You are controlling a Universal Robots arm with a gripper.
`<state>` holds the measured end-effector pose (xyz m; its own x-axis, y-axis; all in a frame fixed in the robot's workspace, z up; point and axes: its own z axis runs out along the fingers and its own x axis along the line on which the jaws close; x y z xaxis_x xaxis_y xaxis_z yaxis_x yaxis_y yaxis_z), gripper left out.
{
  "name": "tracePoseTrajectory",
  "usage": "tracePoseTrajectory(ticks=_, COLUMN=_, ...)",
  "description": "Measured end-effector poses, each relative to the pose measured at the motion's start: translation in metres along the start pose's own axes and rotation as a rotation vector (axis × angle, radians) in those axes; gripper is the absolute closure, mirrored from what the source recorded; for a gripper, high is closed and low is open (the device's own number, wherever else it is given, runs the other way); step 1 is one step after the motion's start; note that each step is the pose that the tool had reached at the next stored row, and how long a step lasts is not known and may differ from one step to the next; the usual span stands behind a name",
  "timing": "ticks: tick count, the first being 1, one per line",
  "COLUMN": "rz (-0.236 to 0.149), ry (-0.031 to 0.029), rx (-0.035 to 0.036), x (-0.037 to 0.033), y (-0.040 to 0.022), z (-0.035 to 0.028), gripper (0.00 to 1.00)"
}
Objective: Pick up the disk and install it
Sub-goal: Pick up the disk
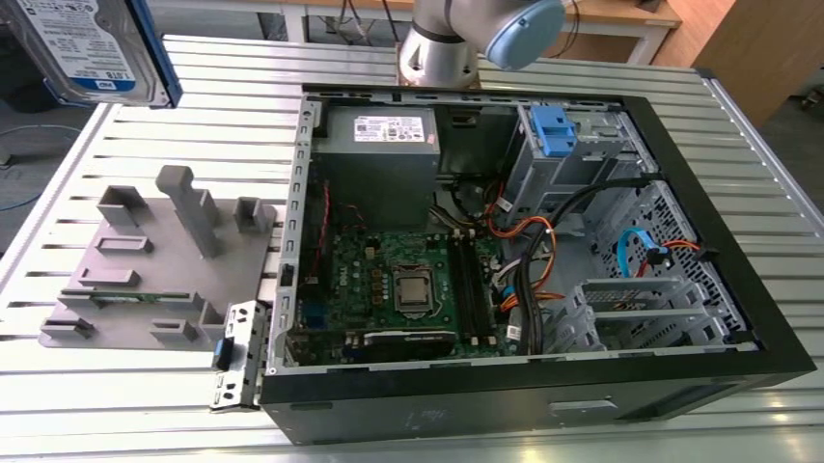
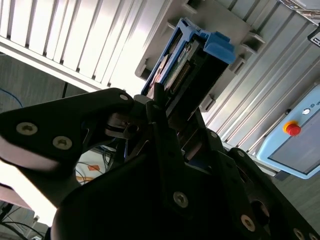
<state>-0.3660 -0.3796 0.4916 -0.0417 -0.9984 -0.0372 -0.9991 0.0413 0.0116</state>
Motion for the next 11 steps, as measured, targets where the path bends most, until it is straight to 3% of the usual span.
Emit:
tracePoseTrajectory(ticks=6, rz=0.0, ry=0.0, rx=-0.0001, x=-0.0005, y=-0.013, z=-0.0002, gripper=0.65)
tracePoseTrajectory(ticks=11, rz=0.0, ry=0.0001, rx=-0.0001, x=-0.0008, y=-0.019, z=-0.0003, gripper=0.65)
